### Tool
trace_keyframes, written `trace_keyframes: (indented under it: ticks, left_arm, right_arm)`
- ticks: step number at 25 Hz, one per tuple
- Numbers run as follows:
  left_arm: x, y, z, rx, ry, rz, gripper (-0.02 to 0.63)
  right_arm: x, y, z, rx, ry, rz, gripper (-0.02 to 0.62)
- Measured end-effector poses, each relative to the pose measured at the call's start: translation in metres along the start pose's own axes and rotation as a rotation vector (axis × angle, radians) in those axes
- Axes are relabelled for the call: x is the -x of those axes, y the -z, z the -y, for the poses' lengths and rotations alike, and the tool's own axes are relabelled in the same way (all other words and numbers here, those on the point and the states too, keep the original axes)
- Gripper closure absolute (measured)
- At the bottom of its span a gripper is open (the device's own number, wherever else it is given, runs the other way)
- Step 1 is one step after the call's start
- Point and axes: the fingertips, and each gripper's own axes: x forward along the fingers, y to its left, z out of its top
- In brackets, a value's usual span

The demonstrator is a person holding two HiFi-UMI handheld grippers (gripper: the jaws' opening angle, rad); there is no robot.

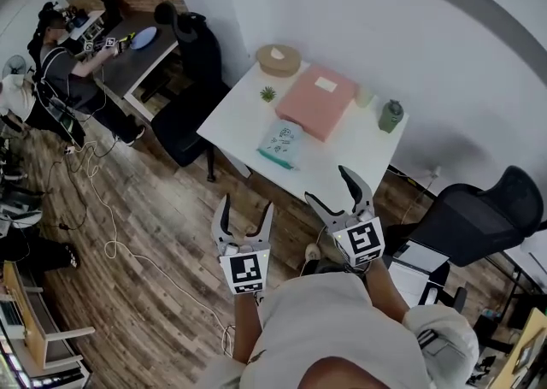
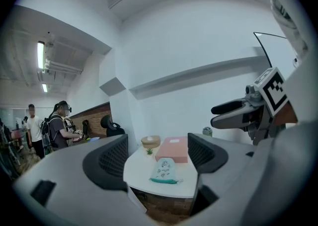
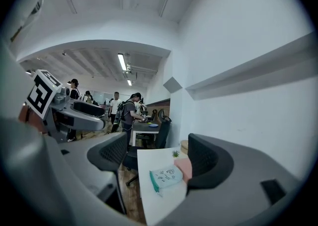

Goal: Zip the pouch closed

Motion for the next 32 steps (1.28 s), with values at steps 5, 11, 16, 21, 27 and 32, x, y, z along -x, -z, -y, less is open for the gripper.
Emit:
trace_keyframes:
  ticks: [5,11,16,21,27,32]
  left_arm:
    - [-0.03,-0.001,-0.005,0.007,-0.007,-0.011,0.232]
    - [-0.06,0.005,-0.012,0.023,-0.003,-0.026,0.232]
    - [-0.083,0.014,-0.027,0.041,0.005,-0.024,0.233]
    - [-0.113,0.023,-0.046,0.057,0.029,-0.007,0.238]
    - [-0.158,0.041,-0.075,0.073,0.099,-0.005,0.242]
    - [-0.192,0.074,-0.086,0.085,0.177,-0.034,0.268]
  right_arm:
    - [-0.022,0.003,0.02,-0.009,-0.008,-0.016,0.215]
    - [-0.05,0.015,0.039,-0.019,-0.01,-0.048,0.219]
    - [-0.075,0.019,0.044,-0.016,0.001,-0.064,0.224]
    - [-0.105,0.026,0.051,-0.012,0.035,-0.083,0.225]
    - [-0.152,0.039,0.06,-0.013,0.08,-0.125,0.235]
    - [-0.18,0.064,0.063,-0.007,0.095,-0.188,0.281]
